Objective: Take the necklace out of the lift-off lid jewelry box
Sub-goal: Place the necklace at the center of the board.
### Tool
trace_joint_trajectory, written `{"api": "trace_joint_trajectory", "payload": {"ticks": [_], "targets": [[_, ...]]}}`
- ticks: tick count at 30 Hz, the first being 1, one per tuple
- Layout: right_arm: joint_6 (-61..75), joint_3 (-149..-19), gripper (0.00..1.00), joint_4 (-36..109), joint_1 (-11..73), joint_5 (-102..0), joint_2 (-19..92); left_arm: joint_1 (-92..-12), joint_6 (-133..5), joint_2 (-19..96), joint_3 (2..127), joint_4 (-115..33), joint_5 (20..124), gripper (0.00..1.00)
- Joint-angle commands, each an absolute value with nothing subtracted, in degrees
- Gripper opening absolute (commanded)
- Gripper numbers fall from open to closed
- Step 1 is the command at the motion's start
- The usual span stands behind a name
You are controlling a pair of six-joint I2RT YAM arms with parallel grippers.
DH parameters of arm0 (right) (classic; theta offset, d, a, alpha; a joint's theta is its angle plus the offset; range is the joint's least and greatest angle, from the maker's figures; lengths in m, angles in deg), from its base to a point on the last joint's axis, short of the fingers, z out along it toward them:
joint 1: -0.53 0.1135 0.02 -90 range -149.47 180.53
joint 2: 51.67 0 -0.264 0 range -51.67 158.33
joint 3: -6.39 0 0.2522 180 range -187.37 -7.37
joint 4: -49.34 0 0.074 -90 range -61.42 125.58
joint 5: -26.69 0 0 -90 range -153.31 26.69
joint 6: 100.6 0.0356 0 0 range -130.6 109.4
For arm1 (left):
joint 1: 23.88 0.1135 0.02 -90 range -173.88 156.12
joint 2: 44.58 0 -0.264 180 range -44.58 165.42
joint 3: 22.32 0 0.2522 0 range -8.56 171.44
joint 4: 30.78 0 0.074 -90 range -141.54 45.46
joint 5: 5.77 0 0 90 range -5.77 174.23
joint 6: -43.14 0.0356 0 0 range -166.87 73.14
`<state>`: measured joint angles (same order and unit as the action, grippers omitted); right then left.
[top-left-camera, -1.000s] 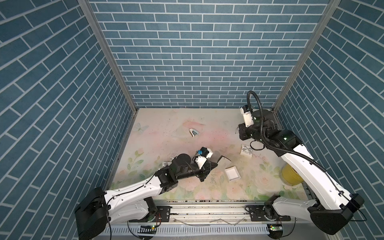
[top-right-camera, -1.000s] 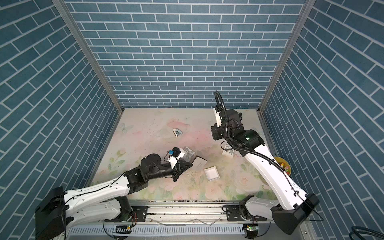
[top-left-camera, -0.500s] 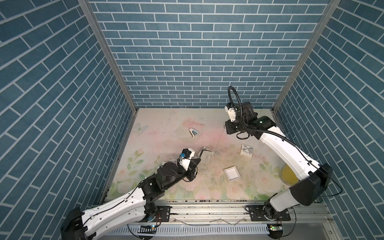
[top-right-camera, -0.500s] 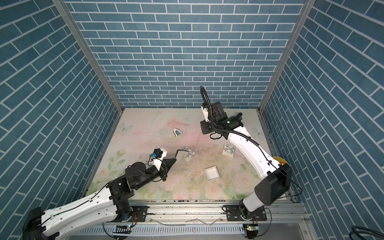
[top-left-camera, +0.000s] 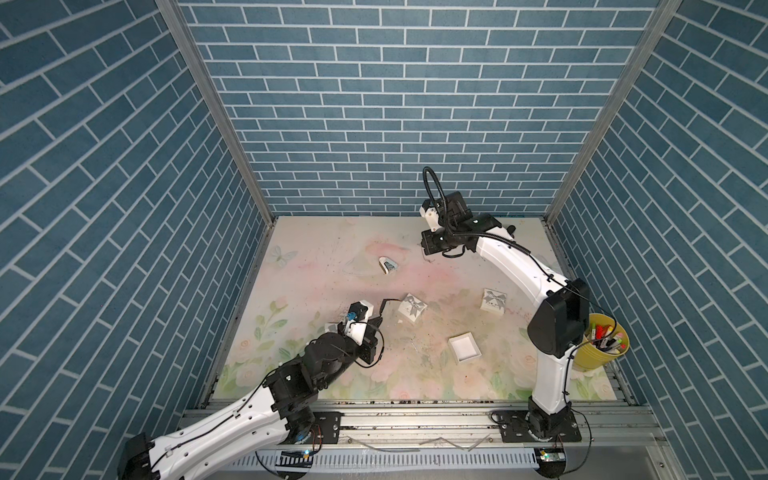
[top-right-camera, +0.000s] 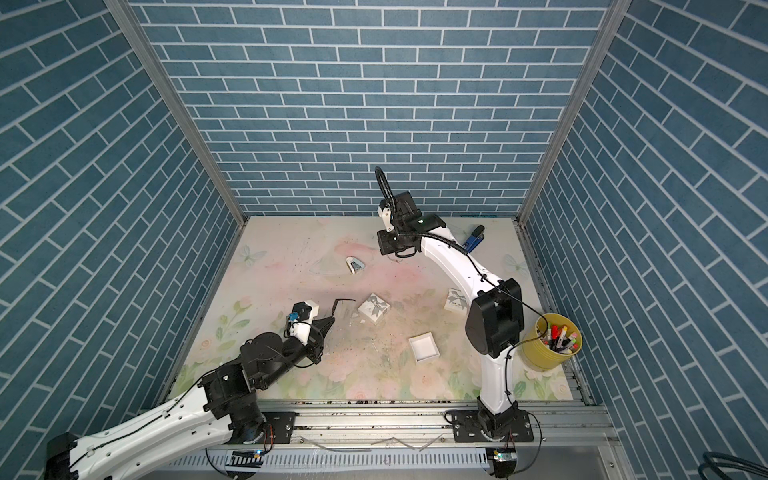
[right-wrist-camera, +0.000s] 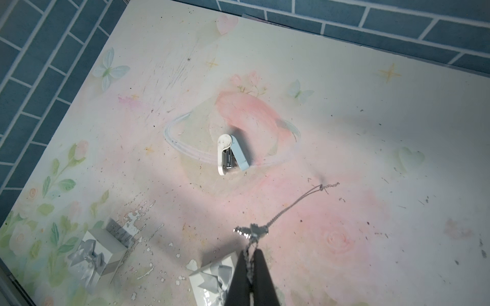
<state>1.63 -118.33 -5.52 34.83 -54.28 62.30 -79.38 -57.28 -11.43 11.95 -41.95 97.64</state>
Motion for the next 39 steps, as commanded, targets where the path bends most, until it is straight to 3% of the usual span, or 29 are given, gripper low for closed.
{"api": "trace_joint_trajectory", "payload": {"ticks": [1, 7, 21, 36, 39], "targets": [[2.9, -122.5, 0.0, -5.9, 34.2, -52.5, 65.8, -78.7, -55.4, -10.4, 11.0, -42.6, 99.1, 0.0], [3.3, -123.2, 0.0, -6.2, 31.4, -51.9, 69.5, -78.4, -56.0, -6.3, 10.7, -40.6, 98.2, 0.0], [4.7, -96.3, 0.0, 4.7, 20.2, -50.0, 60.0, -78.3, -57.9, 9.2, 15.4, -29.4, 90.8, 0.0], [1.0, -91.7, 0.0, 2.6, 13.6, -56.5, 61.0, -78.3, -60.6, 19.8, 19.3, -22.2, 85.2, 0.0], [1.0, -91.4, 0.13, 2.2, 13.1, -58.0, 59.9, -78.3, -61.1, 19.7, 19.4, -22.1, 85.0, 0.0]]}}
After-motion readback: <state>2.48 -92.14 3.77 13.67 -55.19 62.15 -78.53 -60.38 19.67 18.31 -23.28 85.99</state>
